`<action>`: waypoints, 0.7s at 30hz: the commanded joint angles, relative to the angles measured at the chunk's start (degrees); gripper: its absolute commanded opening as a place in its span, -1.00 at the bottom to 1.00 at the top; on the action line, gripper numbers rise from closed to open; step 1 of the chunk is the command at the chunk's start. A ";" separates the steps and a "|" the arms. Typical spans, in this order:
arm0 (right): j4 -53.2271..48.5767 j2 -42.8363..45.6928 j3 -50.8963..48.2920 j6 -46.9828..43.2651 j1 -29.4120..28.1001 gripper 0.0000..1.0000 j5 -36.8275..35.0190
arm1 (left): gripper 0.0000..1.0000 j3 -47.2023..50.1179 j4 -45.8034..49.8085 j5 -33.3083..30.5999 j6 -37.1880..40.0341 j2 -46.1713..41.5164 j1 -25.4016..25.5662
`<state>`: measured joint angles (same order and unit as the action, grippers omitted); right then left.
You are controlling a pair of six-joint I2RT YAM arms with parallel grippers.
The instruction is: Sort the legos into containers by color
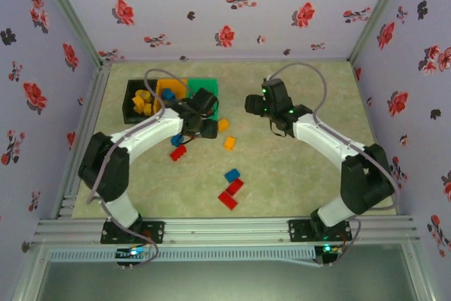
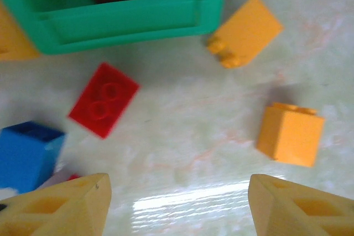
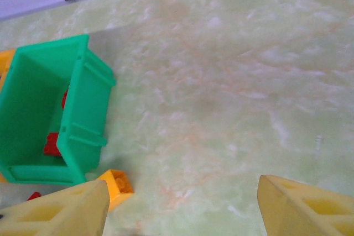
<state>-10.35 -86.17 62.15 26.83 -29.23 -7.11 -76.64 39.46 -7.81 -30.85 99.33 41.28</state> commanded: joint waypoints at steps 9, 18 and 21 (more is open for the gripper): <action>-1.77 5.84 -4.05 0.94 2.21 0.44 -1.86 | 0.34 -11.38 -0.38 2.00 -1.53 12.33 6.34; -1.80 5.88 -3.97 0.87 2.24 0.44 -1.59 | 0.32 -13.73 0.89 1.96 -0.95 16.94 7.41; -1.94 5.95 -3.89 0.92 2.23 0.43 -1.67 | 0.30 -13.80 0.92 2.01 -0.70 17.96 7.50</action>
<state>-11.03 -81.62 58.92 27.09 -27.35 -7.75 -88.60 38.81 -5.96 -31.59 116.11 48.56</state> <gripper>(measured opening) 0.719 0.655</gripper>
